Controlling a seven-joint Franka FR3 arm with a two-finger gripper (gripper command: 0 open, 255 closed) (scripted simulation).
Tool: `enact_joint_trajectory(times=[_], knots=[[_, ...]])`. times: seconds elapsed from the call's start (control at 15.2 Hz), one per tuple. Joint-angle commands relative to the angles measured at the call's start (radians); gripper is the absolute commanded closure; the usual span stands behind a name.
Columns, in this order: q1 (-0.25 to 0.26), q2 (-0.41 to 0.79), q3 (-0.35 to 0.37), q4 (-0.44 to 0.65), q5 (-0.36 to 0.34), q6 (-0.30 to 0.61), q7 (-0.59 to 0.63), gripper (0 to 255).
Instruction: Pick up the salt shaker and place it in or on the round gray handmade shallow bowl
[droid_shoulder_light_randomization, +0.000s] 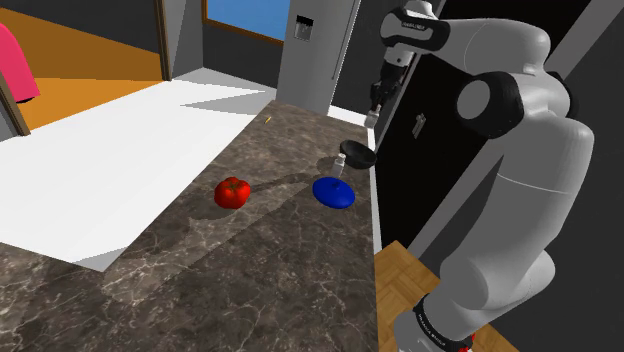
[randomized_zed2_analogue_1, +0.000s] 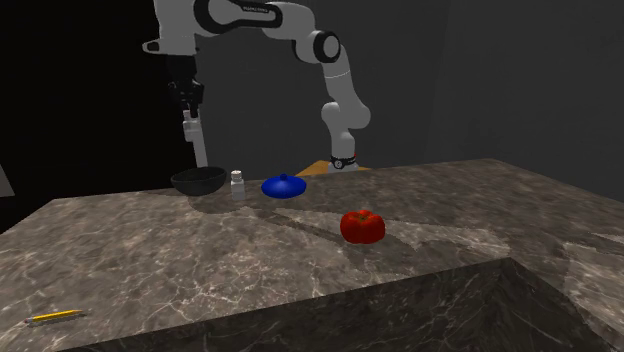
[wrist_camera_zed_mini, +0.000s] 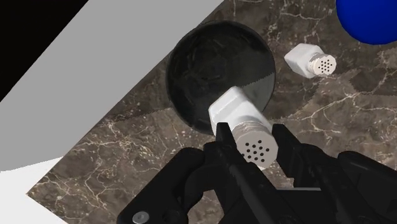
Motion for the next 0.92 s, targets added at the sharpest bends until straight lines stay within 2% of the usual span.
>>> enact_joint_trajectory(times=[0.0, 0.86], knots=[[-0.002, -0.001, -0.001, -0.024, 0.0, 0.024, -0.005, 255], [0.005, -0.01, 0.001, -0.214, 0.0, 0.203, -0.006, 255]])
